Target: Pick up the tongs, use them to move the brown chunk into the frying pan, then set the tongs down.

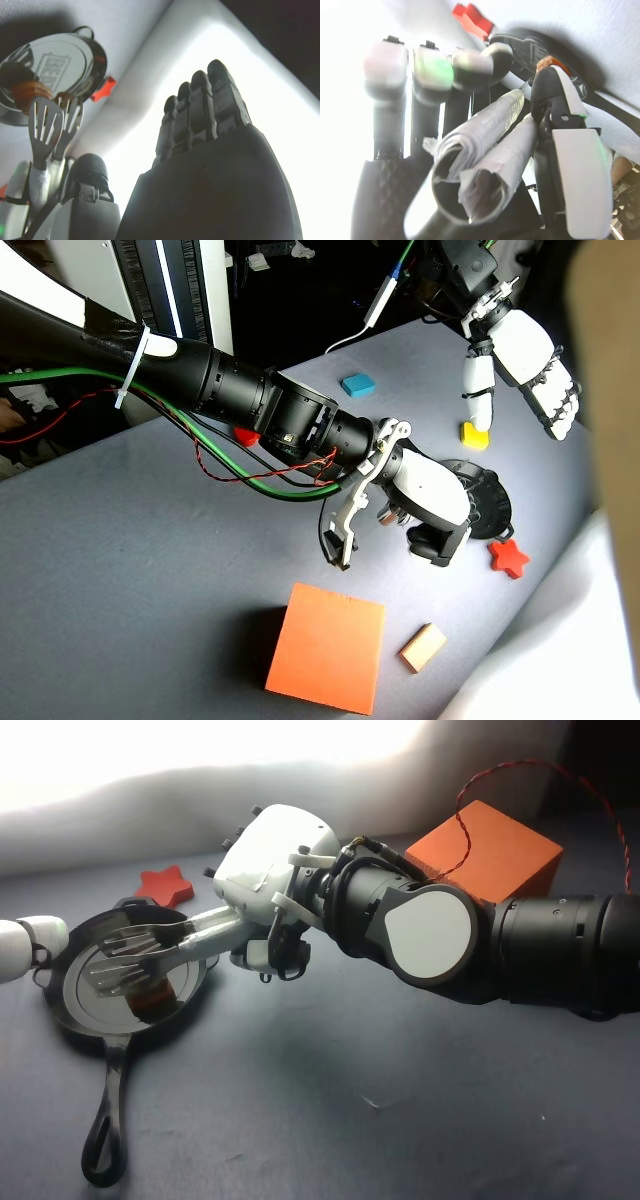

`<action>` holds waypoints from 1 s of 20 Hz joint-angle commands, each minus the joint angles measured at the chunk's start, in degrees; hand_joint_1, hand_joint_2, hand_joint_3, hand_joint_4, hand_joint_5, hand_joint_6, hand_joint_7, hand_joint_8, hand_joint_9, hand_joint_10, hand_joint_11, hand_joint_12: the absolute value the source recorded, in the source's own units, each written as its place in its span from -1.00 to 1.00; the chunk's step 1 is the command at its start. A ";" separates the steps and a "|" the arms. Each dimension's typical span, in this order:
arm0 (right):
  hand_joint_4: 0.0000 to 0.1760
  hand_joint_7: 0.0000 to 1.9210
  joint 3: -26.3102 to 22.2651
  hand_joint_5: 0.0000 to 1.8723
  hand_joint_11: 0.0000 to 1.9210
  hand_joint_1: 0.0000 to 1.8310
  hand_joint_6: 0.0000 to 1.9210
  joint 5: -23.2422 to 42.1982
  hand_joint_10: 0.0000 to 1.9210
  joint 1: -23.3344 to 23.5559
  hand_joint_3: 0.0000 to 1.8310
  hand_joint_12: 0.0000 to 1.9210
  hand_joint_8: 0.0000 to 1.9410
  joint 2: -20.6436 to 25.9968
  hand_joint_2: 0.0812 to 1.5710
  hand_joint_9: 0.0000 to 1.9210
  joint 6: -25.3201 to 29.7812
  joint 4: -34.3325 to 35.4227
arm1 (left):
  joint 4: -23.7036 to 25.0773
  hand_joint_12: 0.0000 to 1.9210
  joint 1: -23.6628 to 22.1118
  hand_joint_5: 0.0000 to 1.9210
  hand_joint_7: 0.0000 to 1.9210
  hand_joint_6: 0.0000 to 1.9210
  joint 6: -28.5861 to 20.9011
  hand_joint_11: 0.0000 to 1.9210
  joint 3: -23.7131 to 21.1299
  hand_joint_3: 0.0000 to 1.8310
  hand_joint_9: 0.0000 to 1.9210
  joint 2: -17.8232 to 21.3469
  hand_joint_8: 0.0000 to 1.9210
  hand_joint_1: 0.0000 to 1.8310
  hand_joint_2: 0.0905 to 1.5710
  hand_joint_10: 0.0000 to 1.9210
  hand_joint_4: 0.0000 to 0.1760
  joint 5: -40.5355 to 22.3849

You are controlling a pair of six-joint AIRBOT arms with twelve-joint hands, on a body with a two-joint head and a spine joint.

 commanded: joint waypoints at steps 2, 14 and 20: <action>-1.00 0.10 -0.46 -0.11 -0.02 -0.61 0.29 -4.68 1.00 1.07 -1.00 1.00 0.67 0.60 0.89 0.11 -0.58 -2.53 | 3.81 -0.76 -0.32 -0.93 -0.90 -1.00 -0.04 -1.00 0.45 -1.00 -0.91 0.40 -1.00 -1.00 0.49 -1.00 -1.00 -4.41; -1.00 0.10 -32.16 -0.13 -0.04 -0.60 0.37 -8.17 1.00 2.21 -1.00 1.00 0.71 24.65 0.90 0.12 -11.04 -2.56 | 3.79 -0.76 -0.18 -0.94 -0.91 -1.00 0.04 -1.00 -1.28 -1.00 -0.92 1.32 -1.00 -1.00 0.48 -1.00 -1.00 -4.41; -1.00 0.10 -37.38 -0.14 -0.10 -0.54 0.29 -14.60 0.96 -2.33 -1.00 1.00 0.65 28.48 0.88 0.08 -14.76 -2.53 | 3.81 -0.69 -0.23 -0.93 -0.90 -0.99 0.04 -1.00 -2.23 -1.00 -0.90 1.44 -1.00 -1.00 0.48 -1.00 -1.00 -4.41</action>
